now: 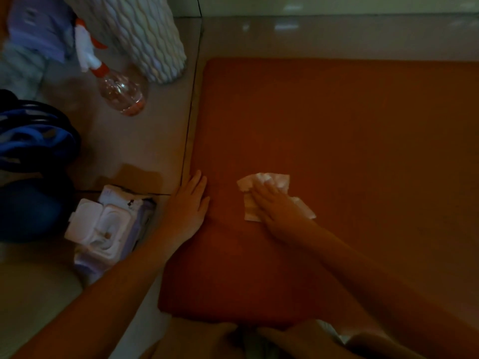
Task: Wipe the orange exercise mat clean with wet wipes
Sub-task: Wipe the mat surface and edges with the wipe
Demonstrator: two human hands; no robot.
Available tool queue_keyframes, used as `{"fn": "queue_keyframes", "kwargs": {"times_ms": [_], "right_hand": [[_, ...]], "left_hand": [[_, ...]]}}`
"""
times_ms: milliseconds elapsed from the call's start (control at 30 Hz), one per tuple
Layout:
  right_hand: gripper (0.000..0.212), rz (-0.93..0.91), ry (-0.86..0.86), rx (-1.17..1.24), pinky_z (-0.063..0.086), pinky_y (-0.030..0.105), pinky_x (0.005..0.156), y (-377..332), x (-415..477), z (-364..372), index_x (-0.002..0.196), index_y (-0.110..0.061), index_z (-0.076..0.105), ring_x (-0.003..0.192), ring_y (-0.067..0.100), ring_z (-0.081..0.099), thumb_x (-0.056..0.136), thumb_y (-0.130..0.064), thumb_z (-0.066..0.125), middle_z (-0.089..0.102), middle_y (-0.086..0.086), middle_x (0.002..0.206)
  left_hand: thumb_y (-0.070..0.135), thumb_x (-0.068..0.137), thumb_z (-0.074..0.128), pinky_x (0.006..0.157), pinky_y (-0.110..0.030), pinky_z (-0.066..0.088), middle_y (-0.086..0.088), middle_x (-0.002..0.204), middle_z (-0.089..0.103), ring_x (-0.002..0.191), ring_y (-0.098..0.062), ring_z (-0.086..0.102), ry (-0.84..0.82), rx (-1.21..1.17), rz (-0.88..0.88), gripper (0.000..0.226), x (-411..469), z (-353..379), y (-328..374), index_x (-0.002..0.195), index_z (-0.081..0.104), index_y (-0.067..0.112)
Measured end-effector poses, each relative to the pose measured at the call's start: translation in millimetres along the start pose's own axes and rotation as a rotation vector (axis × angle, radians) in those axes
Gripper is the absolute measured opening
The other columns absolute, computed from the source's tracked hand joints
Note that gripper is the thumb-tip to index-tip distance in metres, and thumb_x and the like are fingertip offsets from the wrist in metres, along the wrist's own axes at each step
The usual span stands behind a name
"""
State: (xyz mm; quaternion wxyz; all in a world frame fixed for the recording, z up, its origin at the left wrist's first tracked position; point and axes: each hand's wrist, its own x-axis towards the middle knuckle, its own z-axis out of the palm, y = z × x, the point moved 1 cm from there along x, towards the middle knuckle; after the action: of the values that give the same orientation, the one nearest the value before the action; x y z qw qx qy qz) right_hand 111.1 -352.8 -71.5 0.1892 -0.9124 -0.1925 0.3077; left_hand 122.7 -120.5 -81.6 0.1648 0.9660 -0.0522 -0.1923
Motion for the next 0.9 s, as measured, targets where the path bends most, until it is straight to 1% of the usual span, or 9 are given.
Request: {"fn": "queue_keyframes", "kwargs": {"times_ms": [100,200,300,400,533,600,667,767,900], "right_hand": [[0.049,-0.198,-0.109,0.082,-0.007,0.039,0.117,-22,-25,13,0.152,-0.027,0.015,0.14,0.004,-0.016,0.105,-0.027,0.028,-0.007,-0.014,0.156],[0.046,-0.186,-0.153,0.155,0.001,0.038,0.118,1,-53,2,0.149,-0.036,0.02,0.139,-0.004,-0.01,0.105,-0.026,0.03,-0.006,-0.027,0.148],[0.05,-0.066,-0.129,-0.056,0.008,0.04,0.119,26,-55,-6,0.151,-0.034,0.007,0.136,0.001,-0.017,0.105,-0.032,0.025,-0.019,-0.018,0.149],[0.054,0.01,-0.031,-0.101,0.01,0.048,0.119,15,-29,0,0.152,-0.028,-0.002,0.135,0.009,-0.024,0.104,-0.036,0.021,-0.024,-0.007,0.155],[0.052,-0.12,-0.082,-0.006,0.007,0.048,0.118,-39,-18,20,0.153,-0.028,0.008,0.144,0.013,-0.017,0.105,-0.032,0.026,-0.016,-0.009,0.158],[0.049,-0.252,-0.153,0.044,-0.005,0.035,0.117,-45,-34,23,0.152,-0.029,0.015,0.139,0.002,-0.017,0.105,-0.025,0.029,-0.015,-0.019,0.151],[0.046,-0.255,-0.209,0.119,-0.004,0.025,0.112,-28,-53,13,0.149,-0.035,0.021,0.134,-0.008,-0.012,0.105,-0.025,0.031,-0.01,-0.027,0.145],[0.045,-0.183,-0.194,0.072,0.005,0.029,0.118,-3,-74,-1,0.147,-0.04,0.018,0.136,-0.008,-0.011,0.105,-0.028,0.031,-0.009,-0.029,0.146],[0.046,-0.172,-0.183,0.065,0.004,0.036,0.118,-27,-63,9,0.149,-0.03,0.025,0.134,-0.004,-0.014,0.105,-0.025,0.033,-0.011,-0.023,0.145]], "left_hand": [[0.042,0.102,0.027,0.116,-0.032,0.011,0.0,0.161,0.007,0.148,-0.018,0.01,-0.028,-0.01,0.002,0.059,-6,1,-2,0.153,0.019,0.013],[0.037,0.105,0.031,0.117,-0.03,0.008,0.004,0.162,0.004,0.148,-0.013,0.006,-0.054,-0.078,-0.014,0.055,-16,3,-6,0.154,0.016,0.017],[0.031,0.104,0.036,0.118,-0.029,0.006,0.007,0.161,0.004,0.147,-0.01,0.004,-0.028,-0.189,-0.007,0.054,-26,5,-9,0.154,0.017,0.02],[0.028,0.104,0.037,0.119,-0.03,0.008,0.007,0.161,0.007,0.147,-0.011,0.007,0.025,-0.28,-0.038,0.053,-34,9,-10,0.153,0.019,0.019],[0.032,0.104,0.034,0.12,-0.04,0.012,0.002,0.161,0.008,0.148,-0.017,0.01,0.022,-0.281,-0.124,0.053,-35,13,-11,0.153,0.019,0.019],[0.032,0.104,0.033,0.119,-0.04,0.013,0.001,0.161,0.008,0.148,-0.017,0.01,0.007,-0.282,-0.118,0.053,-36,13,-12,0.153,0.019,0.019],[0.034,0.104,0.032,0.119,-0.04,0.013,0.003,0.162,0.007,0.148,-0.016,0.01,0.001,-0.308,-0.107,0.053,-38,12,-12,0.153,0.017,0.021],[0.035,0.105,0.03,0.12,-0.038,0.012,0.006,0.162,0.005,0.147,-0.013,0.008,-0.004,-0.344,-0.113,0.052,-40,13,-13,0.154,0.016,0.025],[0.034,0.105,0.031,0.119,-0.04,0.013,0.006,0.161,0.007,0.147,-0.014,0.011,0.007,-0.352,-0.112,0.051,-38,15,-14,0.153,0.018,0.025]]}}
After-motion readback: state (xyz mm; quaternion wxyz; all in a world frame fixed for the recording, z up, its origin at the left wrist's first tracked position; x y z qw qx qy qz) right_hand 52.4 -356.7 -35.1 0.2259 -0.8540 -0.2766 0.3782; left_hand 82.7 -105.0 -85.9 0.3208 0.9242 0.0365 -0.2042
